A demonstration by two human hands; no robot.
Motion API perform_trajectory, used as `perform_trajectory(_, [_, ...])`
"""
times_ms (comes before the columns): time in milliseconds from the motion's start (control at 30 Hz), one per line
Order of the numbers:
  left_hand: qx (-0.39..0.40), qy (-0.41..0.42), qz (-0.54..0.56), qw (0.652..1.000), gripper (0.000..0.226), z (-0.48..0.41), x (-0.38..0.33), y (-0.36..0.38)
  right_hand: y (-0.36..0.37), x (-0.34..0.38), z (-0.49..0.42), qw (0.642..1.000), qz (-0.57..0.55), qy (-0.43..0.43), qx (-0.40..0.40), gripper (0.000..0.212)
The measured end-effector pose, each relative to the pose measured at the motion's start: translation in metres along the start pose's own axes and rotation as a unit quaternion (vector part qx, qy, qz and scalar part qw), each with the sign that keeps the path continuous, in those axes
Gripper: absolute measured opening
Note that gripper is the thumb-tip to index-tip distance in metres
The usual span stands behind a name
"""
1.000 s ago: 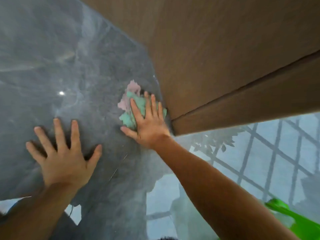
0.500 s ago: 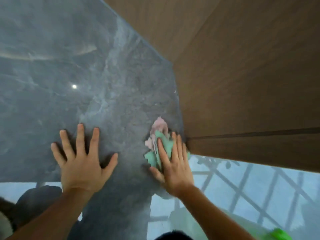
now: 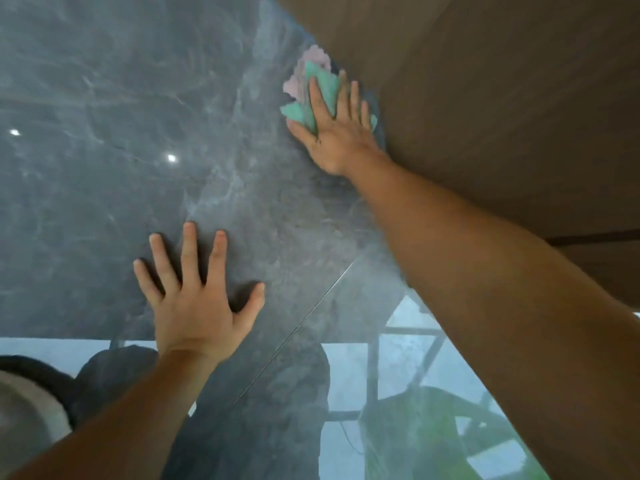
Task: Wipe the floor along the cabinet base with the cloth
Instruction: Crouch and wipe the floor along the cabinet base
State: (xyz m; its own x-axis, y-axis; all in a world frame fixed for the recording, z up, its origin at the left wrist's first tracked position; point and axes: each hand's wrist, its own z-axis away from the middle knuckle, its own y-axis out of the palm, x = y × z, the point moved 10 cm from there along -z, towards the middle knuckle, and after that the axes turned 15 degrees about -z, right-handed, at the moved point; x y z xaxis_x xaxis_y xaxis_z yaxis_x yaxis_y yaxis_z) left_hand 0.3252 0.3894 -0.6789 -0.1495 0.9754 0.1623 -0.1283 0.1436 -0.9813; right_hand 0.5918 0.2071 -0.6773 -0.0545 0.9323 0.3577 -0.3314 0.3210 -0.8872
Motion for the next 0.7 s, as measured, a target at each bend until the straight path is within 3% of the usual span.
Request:
perform_trajectory(167, [0.014, 0.001, -0.002, 1.0, 0.094, -0.001, 0.002, 0.002, 0.025, -0.035, 0.158, 0.999, 0.024, -0.034, -0.033, 0.08])
perform_trajectory(300, [0.003, 0.0, -0.003, 1.0, 0.094, 0.0, 0.002, 0.0, 0.067, -0.049, 0.274, 0.999, 0.048, -0.014, 0.019, 0.084])
perform_trajectory(467, [0.01, 0.0, 0.002, 1.0, 0.094, -0.001, 0.003, 0.0, 0.035, -0.026, 0.17, 0.998, 0.044, -0.032, -0.006, 0.083])
perform_trajectory(600, [-0.003, -0.002, 0.015, 1.0, 0.092, -0.001, 0.0, -0.003, -0.006, -0.017, 0.043, 0.994, 0.012, 0.06, -0.088, 0.081])
perform_trajectory(700, [-0.01, -0.006, 0.014, 1.0, 0.09, 0.001, 0.002, -0.003, -0.003, -0.013, 0.033, 0.996, 0.018, 0.05, -0.076, 0.081])
